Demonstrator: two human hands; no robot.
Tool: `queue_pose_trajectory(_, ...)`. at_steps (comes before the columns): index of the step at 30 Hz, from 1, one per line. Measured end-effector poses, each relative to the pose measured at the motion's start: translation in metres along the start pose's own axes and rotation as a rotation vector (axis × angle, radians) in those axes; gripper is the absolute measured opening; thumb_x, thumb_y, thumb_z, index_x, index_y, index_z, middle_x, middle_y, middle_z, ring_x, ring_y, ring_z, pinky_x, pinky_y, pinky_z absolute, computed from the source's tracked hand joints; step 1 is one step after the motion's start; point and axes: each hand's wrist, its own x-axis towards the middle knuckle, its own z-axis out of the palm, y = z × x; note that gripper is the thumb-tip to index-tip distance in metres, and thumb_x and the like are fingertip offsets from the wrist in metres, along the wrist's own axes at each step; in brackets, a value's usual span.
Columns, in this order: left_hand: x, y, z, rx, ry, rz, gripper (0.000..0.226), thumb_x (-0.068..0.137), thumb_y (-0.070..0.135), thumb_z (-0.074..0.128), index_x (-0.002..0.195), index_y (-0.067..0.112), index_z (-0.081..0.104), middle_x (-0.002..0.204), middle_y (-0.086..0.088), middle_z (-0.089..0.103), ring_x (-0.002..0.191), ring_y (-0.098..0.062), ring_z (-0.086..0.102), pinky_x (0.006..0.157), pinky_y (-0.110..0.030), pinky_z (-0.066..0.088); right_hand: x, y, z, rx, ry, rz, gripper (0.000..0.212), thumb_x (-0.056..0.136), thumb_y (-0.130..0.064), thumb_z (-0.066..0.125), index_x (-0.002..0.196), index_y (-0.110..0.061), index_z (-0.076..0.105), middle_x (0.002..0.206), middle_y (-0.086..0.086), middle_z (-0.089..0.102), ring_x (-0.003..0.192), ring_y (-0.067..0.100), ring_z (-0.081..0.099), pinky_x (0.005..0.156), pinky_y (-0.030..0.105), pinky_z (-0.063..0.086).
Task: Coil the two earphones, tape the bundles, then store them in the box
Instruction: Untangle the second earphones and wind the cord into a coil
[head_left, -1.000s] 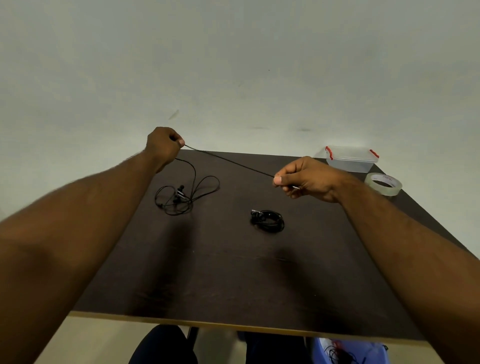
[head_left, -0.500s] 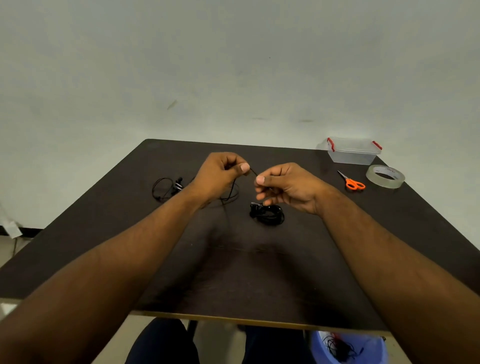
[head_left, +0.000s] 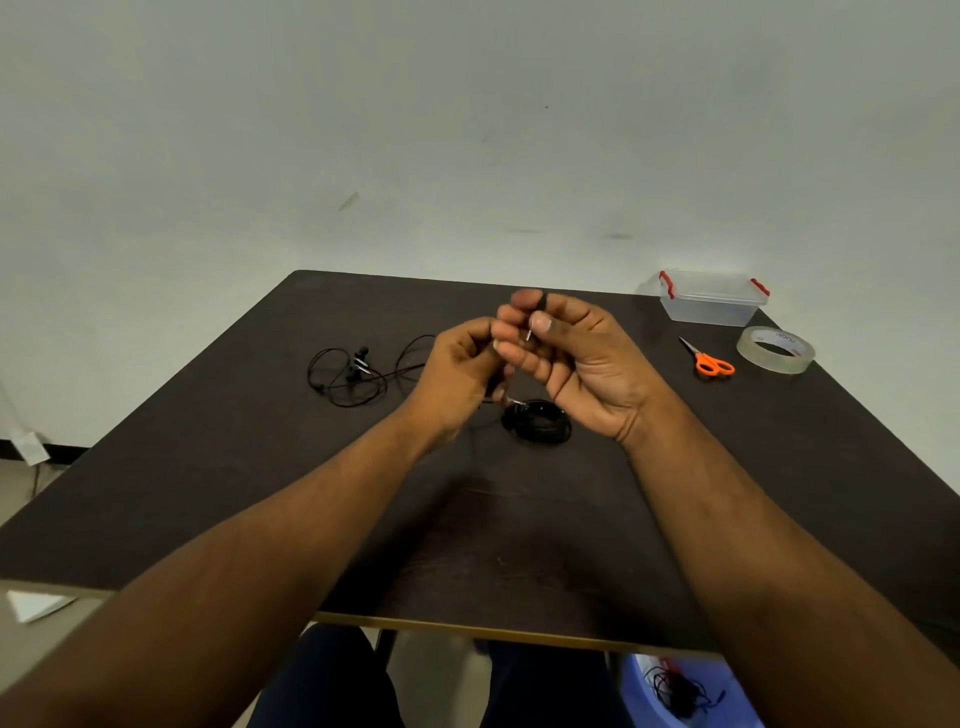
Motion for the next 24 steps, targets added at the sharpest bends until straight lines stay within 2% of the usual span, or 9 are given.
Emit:
queue_pose_trajectory(2, -0.007, -0.007, 0.000, 0.041, 0.012, -0.029, 0.022, 0.095, 0.026, 0.058, 0.083, 0.009, 0.064, 0.063, -0.001, 0.055, 0.043, -0.009, 0.042, 0.041, -0.021, 0.037, 0.004, -0.004, 0.000, 0.019, 0.045, -0.088, 0.020, 0.082, 0.000, 0.060, 0.094, -0.006, 0.075, 0.098, 0.014, 0.074, 0.095, 0.024, 0.071, 0.078, 0.029, 0.058)
queue_pose_trajectory(4, -0.012, -0.011, -0.004, 0.127, 0.015, -0.050, 0.020, 0.097, 0.025, 0.055, 0.084, 0.014, 0.066, 0.062, 0.003, 0.056, 0.043, -0.005, 0.040, 0.041, -0.018, 0.034, 0.008, -0.005, -0.004, -0.086, 0.109, -0.162, 0.020, 0.084, 0.004, 0.060, 0.098, -0.003, 0.072, 0.101, 0.015, 0.073, 0.100, 0.027, 0.070, 0.083, 0.031, 0.057)
queue_pose_trajectory(7, -0.018, -0.006, -0.012, 0.321, 0.010, -0.045, 0.018, 0.096, 0.021, 0.057, 0.084, 0.013, 0.068, 0.061, 0.003, 0.058, 0.046, -0.001, 0.045, 0.046, -0.016, 0.036, 0.009, -0.001, -0.014, -0.596, 0.190, -0.238, 0.025, 0.086, 0.008, 0.061, 0.109, 0.001, 0.067, 0.109, 0.010, 0.071, 0.106, 0.017, 0.068, 0.090, 0.027, 0.053)
queue_pose_trajectory(10, -0.025, 0.008, -0.027, 0.564, -0.014, -0.003, 0.016, 0.091, 0.025, 0.064, 0.082, 0.013, 0.070, 0.066, -0.001, 0.064, 0.056, -0.002, 0.053, 0.053, -0.023, 0.045, 0.004, 0.002, -0.027, -1.079, 0.128, -0.217, 0.022, 0.086, 0.001, 0.066, 0.108, -0.001, 0.070, 0.115, 0.003, 0.069, 0.107, -0.003, 0.062, 0.093, 0.016, 0.048)
queue_pose_trajectory(13, -0.032, 0.035, -0.048, 0.848, -0.127, 0.114, 0.008, 0.086, 0.031, 0.070, 0.083, 0.024, 0.071, 0.074, 0.012, 0.065, 0.069, 0.001, 0.059, 0.061, -0.011, 0.044, -0.002, 0.007, -0.037, -1.308, 0.042, -0.061, 0.018, 0.087, -0.006, 0.068, 0.104, -0.006, 0.074, 0.112, -0.005, 0.070, 0.104, -0.007, 0.061, 0.093, 0.015, 0.048)
queue_pose_trajectory(15, -0.030, 0.053, -0.056, 0.976, -0.195, 0.193, 0.007, 0.084, 0.029, 0.071, 0.085, 0.023, 0.071, 0.077, 0.014, 0.063, 0.075, -0.001, 0.059, 0.063, -0.013, 0.041, -0.004, 0.012, -0.036, -1.227, 0.031, 0.061, 0.013, 0.085, -0.008, 0.070, 0.096, -0.011, 0.077, 0.105, -0.012, 0.071, 0.099, -0.002, 0.066, 0.088, 0.025, 0.054)
queue_pose_trajectory(18, -0.023, 0.070, -0.054, 1.010, -0.284, 0.286, 0.003, 0.085, 0.023, 0.071, 0.085, 0.020, 0.071, 0.078, 0.015, 0.061, 0.076, -0.003, 0.059, 0.066, -0.017, 0.043, -0.004, 0.018, -0.026, -1.105, -0.003, 0.181, 0.014, 0.083, -0.010, 0.073, 0.093, -0.019, 0.077, 0.100, -0.001, 0.076, 0.094, 0.028, 0.070, 0.077, 0.044, 0.054)
queue_pose_trajectory(22, -0.014, 0.072, -0.047, 0.864, -0.276, 0.314, 0.005, 0.086, 0.018, 0.071, 0.084, 0.021, 0.069, 0.080, 0.013, 0.064, 0.077, -0.003, 0.062, 0.068, -0.011, 0.045, -0.012, 0.024, -0.013, -0.705, -0.075, 0.355, 0.017, 0.081, -0.004, 0.073, 0.096, -0.010, 0.076, 0.104, 0.007, 0.074, 0.099, 0.021, 0.070, 0.076, 0.028, 0.056)
queue_pose_trajectory(24, -0.011, 0.066, -0.043, 0.700, -0.230, 0.239, 0.002, 0.086, 0.013, 0.069, 0.085, 0.015, 0.069, 0.083, 0.009, 0.067, 0.078, -0.004, 0.064, 0.072, -0.015, 0.049, -0.019, 0.026, -0.005, -0.470, -0.117, 0.406, 0.022, 0.079, -0.003, 0.072, 0.101, -0.009, 0.075, 0.105, 0.014, 0.073, 0.099, 0.025, 0.070, 0.075, 0.028, 0.058)
